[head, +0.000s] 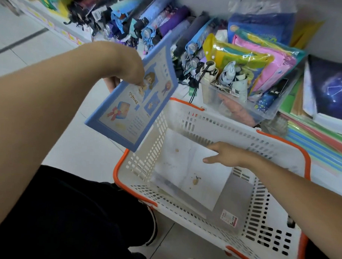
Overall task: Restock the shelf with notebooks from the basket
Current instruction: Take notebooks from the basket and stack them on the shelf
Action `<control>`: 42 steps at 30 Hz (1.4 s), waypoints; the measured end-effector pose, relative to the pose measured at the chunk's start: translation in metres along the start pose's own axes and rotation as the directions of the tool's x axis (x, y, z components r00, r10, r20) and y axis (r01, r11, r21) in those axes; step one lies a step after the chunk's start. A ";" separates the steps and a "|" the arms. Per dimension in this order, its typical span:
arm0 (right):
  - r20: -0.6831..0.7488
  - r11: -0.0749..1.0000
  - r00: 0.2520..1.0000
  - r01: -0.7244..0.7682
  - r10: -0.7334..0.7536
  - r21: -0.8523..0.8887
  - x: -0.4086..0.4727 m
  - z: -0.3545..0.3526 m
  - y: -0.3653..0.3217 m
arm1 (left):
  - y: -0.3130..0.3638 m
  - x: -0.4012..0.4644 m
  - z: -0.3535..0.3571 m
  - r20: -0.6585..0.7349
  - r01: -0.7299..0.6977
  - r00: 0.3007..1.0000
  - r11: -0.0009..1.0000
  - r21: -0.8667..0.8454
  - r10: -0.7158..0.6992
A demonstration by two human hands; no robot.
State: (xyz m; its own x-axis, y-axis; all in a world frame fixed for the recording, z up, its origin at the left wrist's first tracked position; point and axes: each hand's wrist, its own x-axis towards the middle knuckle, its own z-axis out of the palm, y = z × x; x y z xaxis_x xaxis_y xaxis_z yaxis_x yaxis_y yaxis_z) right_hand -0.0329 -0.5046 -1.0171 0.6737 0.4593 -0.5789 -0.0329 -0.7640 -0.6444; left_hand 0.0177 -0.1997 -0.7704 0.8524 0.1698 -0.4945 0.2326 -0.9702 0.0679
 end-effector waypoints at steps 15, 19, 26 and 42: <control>-0.521 0.702 0.834 0.479 -0.179 0.526 -0.165 -0.174 -0.161 | -0.012 -0.045 -0.035 -0.112 -0.182 0.971 0.355 -0.917 0.209; -0.606 0.778 0.785 0.460 -0.131 0.428 -0.177 -0.177 -0.181 | 0.036 -0.071 -0.033 -0.146 -0.144 0.939 -0.030 -0.989 0.311; -0.587 0.603 0.784 0.571 -0.200 0.557 -0.201 -0.182 -0.196 | 0.072 -0.084 -0.047 -0.204 -0.155 0.931 -0.178 -0.972 0.304; -0.960 0.564 0.237 0.777 0.150 0.280 -0.282 -0.291 -0.173 | 0.222 -0.114 -0.118 -0.547 -0.567 0.711 -0.098 -0.818 0.442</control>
State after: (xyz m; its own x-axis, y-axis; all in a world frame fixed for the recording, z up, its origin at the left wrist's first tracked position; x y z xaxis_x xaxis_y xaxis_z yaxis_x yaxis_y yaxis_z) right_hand -0.0019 -0.6340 -0.5970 0.8633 -0.4407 0.2461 0.2983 0.0522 -0.9530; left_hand 0.0273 -0.4143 -0.5966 0.9649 -0.2139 0.1521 -0.1237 0.1402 0.9824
